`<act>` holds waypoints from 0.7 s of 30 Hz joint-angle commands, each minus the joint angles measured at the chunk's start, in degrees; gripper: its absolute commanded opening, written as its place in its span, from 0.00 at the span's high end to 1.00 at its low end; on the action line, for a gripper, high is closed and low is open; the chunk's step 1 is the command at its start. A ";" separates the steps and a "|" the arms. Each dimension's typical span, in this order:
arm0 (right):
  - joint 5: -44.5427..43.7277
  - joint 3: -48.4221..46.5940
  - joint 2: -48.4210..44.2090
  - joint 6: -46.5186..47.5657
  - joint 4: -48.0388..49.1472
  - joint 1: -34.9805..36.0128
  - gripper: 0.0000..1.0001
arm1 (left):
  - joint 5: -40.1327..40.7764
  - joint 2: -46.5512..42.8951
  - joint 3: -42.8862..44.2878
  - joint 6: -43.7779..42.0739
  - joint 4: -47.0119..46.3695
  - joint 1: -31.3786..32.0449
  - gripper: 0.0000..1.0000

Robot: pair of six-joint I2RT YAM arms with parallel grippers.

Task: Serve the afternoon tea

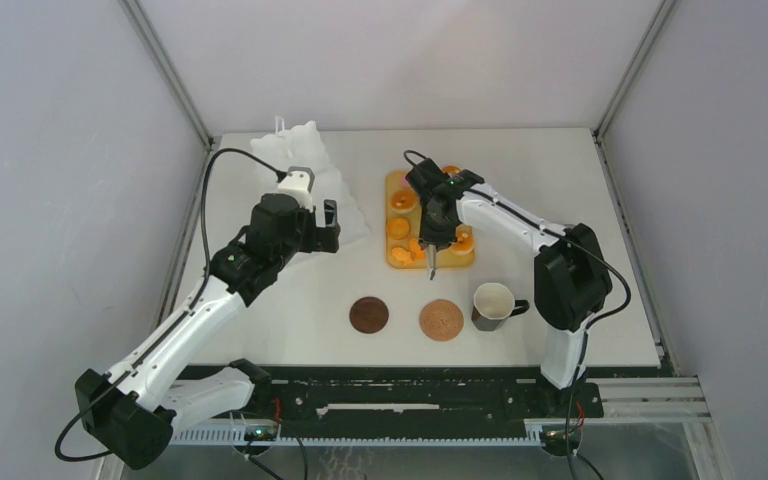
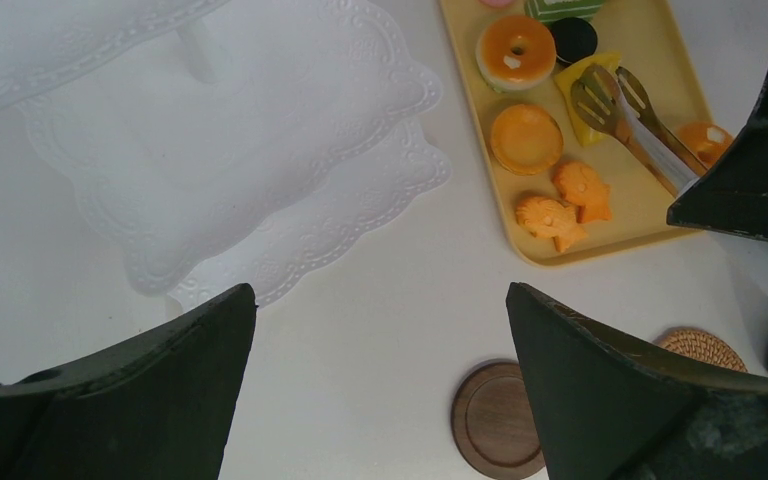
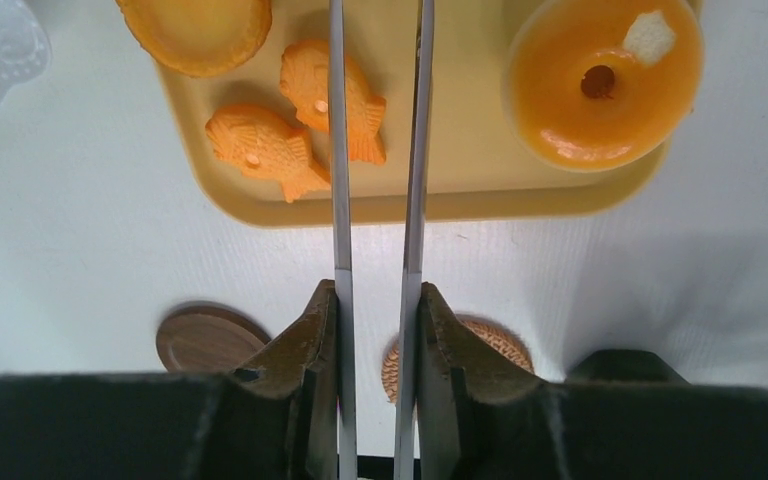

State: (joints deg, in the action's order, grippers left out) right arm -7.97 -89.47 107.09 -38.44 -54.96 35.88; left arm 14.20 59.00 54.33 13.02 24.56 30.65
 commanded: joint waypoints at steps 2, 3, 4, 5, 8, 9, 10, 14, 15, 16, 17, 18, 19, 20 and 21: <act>2.12 1.11 -7.59 6.23 2.52 -1.02 0.90 | 1.20 0.03 5.79 -0.43 1.13 0.20 0.00; 2.47 1.21 -8.08 7.01 2.40 -1.14 0.90 | 2.45 0.40 8.21 -0.10 2.47 0.10 0.00; 2.72 1.30 -8.52 7.85 2.34 -1.13 0.90 | 3.77 1.09 10.73 0.31 4.18 -0.28 0.00; 2.89 1.32 -8.82 8.41 2.24 -1.10 0.90 | 4.78 1.89 14.60 1.39 6.05 -1.02 0.00; 3.32 1.76 -9.79 9.69 2.34 -1.07 0.91 | 6.26 5.76 23.49 4.98 12.22 -5.93 0.02; 3.39 2.01 -10.08 9.96 2.49 -1.07 0.91 | 7.55 7.42 25.74 5.90 14.15 -7.46 0.03; 3.60 2.36 -10.44 10.12 2.75 -1.07 0.91 | 9.62 8.43 27.64 6.22 15.44 -8.01 0.05; 4.50 3.95 -12.04 10.56 4.22 -1.05 0.91 | 15.05 13.80 33.90 7.06 17.37 -9.71 0.09; 4.69 4.22 -12.34 10.73 4.51 -1.04 0.91 | 15.78 15.73 35.89 7.06 17.80 -10.01 0.09; 4.91 4.44 -12.61 10.81 4.65 -0.99 0.91 | 17.65 17.71 38.06 6.96 18.52 -10.11 0.10; 5.10 4.55 -12.85 10.97 4.76 -0.99 0.91 | 18.88 19.72 40.16 6.82 19.30 -10.09 0.10; 5.15 4.76 -13.09 11.07 4.89 -0.99 0.91 | 21.36 21.28 42.12 6.60 19.60 -10.17 0.10; 5.20 4.97 -13.45 11.17 4.88 -0.99 0.91 | 22.44 22.74 43.81 6.21 19.79 -10.30 0.10; 5.16 5.31 -13.73 11.19 5.00 -0.91 0.91 | 22.43 24.00 45.55 4.92 19.55 -10.31 0.10; 5.13 5.72 -14.09 11.28 5.11 -0.90 0.91 | 22.30 25.19 46.96 3.66 19.18 -10.28 0.10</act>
State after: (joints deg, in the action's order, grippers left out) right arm -3.31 -84.07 97.89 -28.84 -53.21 34.96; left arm 31.18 80.07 94.28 18.57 41.85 20.78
